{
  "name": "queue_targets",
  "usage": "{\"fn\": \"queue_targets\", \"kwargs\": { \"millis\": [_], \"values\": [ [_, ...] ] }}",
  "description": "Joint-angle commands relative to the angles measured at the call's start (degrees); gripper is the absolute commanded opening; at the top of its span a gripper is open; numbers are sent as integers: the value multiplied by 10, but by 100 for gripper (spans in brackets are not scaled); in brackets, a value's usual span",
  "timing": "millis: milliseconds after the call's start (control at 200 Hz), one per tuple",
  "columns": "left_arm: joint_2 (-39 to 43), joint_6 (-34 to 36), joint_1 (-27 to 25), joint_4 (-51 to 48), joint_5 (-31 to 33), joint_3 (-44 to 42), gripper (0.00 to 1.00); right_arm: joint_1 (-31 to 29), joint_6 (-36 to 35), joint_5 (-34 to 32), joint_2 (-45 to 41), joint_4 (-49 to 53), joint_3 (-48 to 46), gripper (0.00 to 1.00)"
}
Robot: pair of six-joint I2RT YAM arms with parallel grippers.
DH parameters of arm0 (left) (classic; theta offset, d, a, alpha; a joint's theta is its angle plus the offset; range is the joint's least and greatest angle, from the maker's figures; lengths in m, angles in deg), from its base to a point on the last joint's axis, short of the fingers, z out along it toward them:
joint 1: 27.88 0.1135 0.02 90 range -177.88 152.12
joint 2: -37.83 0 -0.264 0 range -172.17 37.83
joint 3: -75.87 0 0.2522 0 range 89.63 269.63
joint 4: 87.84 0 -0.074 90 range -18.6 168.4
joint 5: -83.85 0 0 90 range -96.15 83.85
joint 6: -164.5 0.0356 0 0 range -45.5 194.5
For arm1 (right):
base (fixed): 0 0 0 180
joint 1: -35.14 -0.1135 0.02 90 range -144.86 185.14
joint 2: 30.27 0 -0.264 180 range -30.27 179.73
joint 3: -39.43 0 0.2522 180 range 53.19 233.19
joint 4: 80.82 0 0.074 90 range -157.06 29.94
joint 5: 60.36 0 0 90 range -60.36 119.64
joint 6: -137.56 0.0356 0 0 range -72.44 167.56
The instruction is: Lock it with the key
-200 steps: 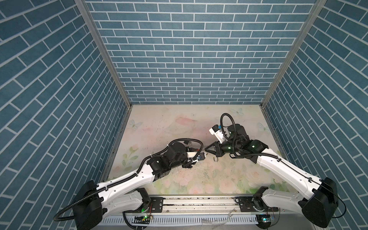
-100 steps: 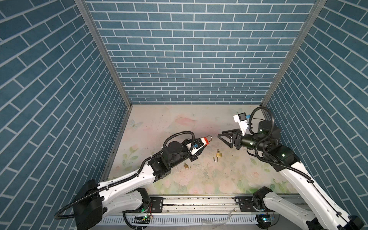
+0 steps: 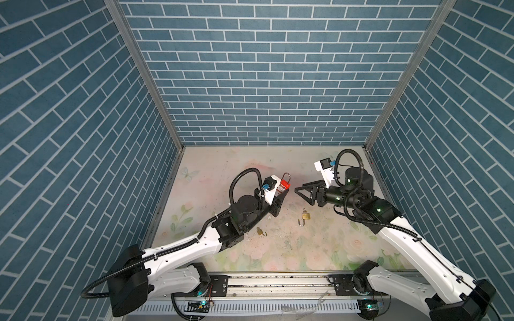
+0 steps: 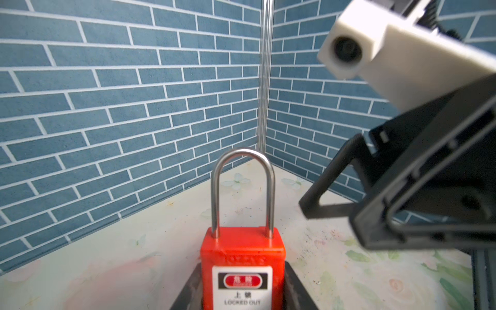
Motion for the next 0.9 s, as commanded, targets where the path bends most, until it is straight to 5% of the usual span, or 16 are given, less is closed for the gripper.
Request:
{"fn": "queue_targets", "kwargs": {
  "millis": [0, 895],
  "values": [
    [-6, -27, -9, 32, 9, 24, 0, -19, -3, -18, 25, -41, 22, 65],
    [-11, -7, -15, 35, -5, 21, 0, -45, -53, -95, 8, -64, 66, 64]
  ]
}}
